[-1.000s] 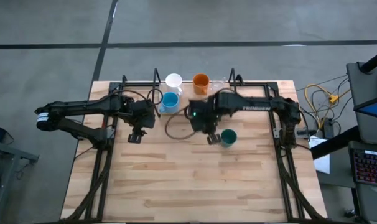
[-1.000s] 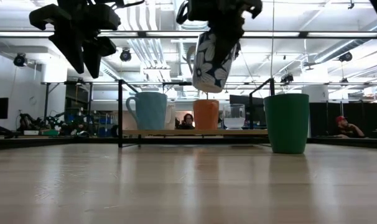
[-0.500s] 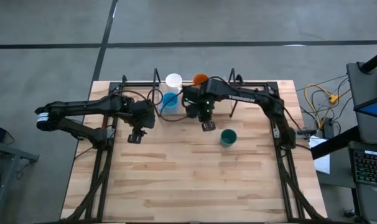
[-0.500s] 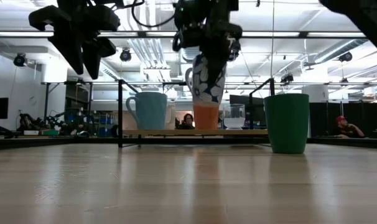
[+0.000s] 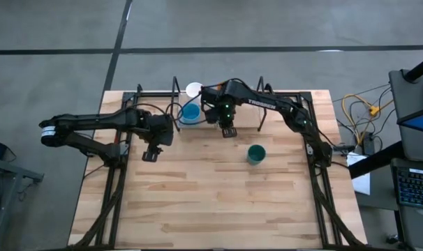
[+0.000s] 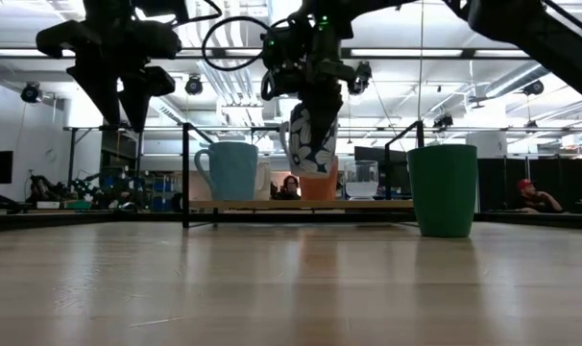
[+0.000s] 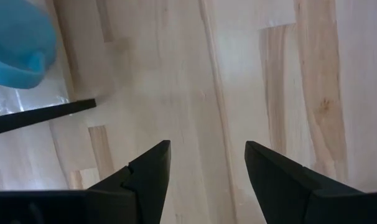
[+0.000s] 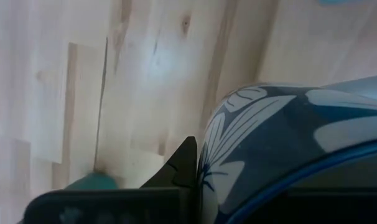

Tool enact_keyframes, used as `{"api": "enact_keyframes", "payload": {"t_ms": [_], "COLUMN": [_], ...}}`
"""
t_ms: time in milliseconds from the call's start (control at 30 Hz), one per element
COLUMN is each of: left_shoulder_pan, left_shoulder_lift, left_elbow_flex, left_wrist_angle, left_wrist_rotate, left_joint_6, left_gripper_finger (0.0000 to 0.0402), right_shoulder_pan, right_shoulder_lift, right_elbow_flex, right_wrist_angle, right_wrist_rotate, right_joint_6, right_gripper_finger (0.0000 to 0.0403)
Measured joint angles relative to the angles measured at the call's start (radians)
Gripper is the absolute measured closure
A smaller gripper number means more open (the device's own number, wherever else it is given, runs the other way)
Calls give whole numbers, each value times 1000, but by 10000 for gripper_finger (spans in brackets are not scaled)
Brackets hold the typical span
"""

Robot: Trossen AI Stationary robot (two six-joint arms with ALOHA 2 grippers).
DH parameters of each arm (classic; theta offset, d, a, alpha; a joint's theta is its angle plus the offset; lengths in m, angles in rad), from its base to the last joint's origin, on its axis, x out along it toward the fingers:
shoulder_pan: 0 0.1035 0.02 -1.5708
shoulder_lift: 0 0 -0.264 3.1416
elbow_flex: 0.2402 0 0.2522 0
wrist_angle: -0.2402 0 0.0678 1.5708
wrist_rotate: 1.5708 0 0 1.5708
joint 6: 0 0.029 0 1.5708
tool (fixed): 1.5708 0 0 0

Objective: Stack small to large cups/mugs on shelf
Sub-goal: Put the blue patterned mug on the shelf

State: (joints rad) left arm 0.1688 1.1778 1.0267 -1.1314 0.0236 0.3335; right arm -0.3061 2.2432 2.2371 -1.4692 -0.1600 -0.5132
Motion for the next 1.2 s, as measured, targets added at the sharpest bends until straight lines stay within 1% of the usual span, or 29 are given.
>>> {"api": "enact_keyframes", "payload": {"t_ms": [433, 600, 700, 1100, 1200], "left_shoulder_pan": [0, 0, 0, 0, 0], "left_shoulder_lift": [0, 0, 0, 0, 0], "left_elbow_flex": [6, 6, 6, 6, 6], "left_wrist_angle": [26, 29, 29, 28, 27], "left_wrist_rotate": [-18, -26, -30, -29, -29], "left_joint_6": [23, 26, 32, 32, 32], "left_gripper_finger": [209, 209, 209, 209, 209], "right_shoulder_pan": [-48, -53, -53, -61, -62], "right_shoulder_lift": [18, 18, 18, 18, 18], "right_elbow_flex": [22, 21, 21, -34, -42], "right_wrist_angle": [7, 21, 28, 46, 72], "right_wrist_rotate": [-6, -48, -50, -52, -48], "right_joint_6": [-48, -60, -63, -37, -25], "right_gripper_finger": [383, 383, 383, 383, 367]}}
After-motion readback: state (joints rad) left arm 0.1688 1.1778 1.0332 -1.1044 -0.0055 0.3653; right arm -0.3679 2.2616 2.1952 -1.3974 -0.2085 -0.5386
